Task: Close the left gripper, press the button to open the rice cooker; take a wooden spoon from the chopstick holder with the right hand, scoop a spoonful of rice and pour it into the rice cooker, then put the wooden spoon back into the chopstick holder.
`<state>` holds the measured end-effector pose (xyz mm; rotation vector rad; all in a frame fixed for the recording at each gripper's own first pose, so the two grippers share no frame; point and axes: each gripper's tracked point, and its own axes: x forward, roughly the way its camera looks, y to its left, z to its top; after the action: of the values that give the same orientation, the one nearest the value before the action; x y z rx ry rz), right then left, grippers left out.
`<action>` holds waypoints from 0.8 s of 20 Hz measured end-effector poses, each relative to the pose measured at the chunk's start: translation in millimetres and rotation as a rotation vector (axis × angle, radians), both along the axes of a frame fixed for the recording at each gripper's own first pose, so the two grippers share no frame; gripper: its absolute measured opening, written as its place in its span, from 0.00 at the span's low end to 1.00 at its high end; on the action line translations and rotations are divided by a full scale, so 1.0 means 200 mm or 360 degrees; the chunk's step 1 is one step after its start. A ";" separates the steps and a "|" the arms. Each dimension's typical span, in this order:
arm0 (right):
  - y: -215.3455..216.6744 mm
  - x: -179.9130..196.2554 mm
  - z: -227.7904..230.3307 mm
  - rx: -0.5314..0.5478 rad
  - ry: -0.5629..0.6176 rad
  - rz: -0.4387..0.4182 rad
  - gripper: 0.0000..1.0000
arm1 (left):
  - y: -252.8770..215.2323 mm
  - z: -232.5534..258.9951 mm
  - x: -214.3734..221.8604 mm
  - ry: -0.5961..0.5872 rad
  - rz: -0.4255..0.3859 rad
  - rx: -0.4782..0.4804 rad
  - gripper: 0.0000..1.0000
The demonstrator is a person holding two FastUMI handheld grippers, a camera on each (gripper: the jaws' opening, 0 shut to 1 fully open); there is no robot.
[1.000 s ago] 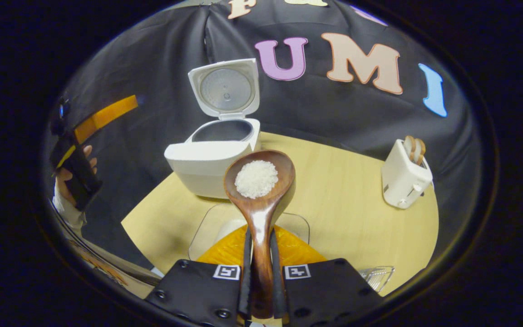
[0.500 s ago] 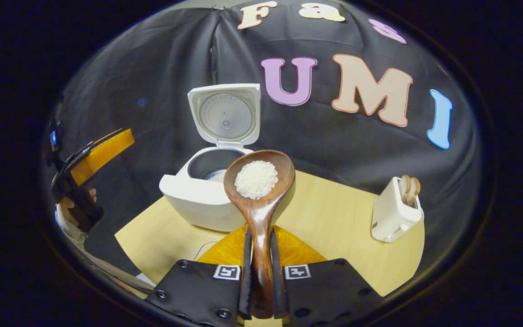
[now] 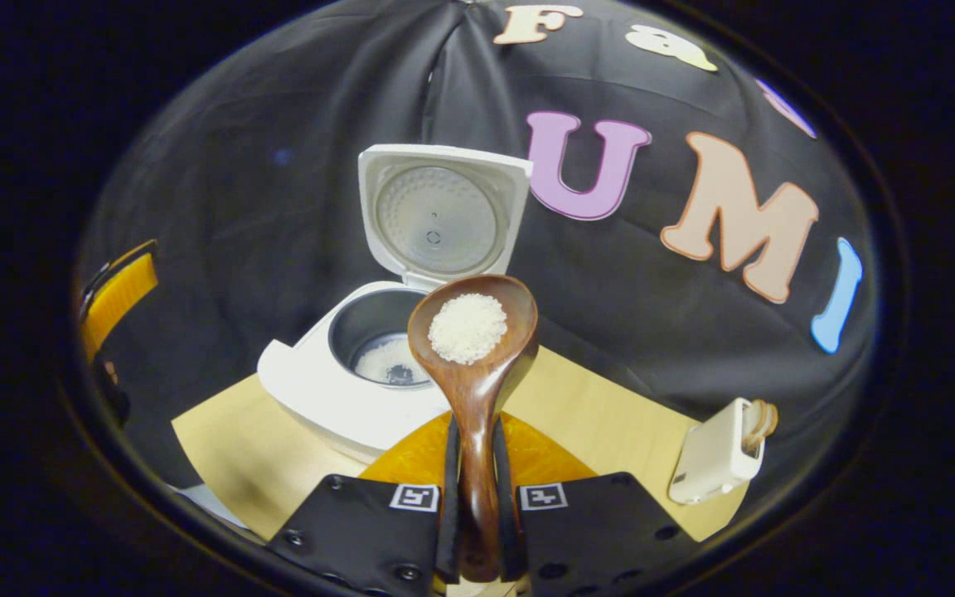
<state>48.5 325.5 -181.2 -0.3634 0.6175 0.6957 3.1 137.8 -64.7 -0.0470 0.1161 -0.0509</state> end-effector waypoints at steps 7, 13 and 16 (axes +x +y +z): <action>0.22 0.13 -0.13 -0.0298 -0.0229 0.0168 0.23 | 0.20 -0.03 -0.12 0.0024 0.0144 0.0007 0.93; 0.28 0.25 -0.17 -0.0645 -0.0616 0.0359 0.19 | 0.32 -0.07 -0.17 0.0050 0.0231 -0.0012 0.93; 0.31 0.28 -0.15 -0.0809 -0.0838 0.0481 0.19 | 0.35 -0.08 -0.18 0.0050 0.0245 -0.0004 0.89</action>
<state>104.9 388.0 -210.3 -1.0905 0.2259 0.6857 -32.8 208.0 -80.4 -0.0591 0.1432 0.1033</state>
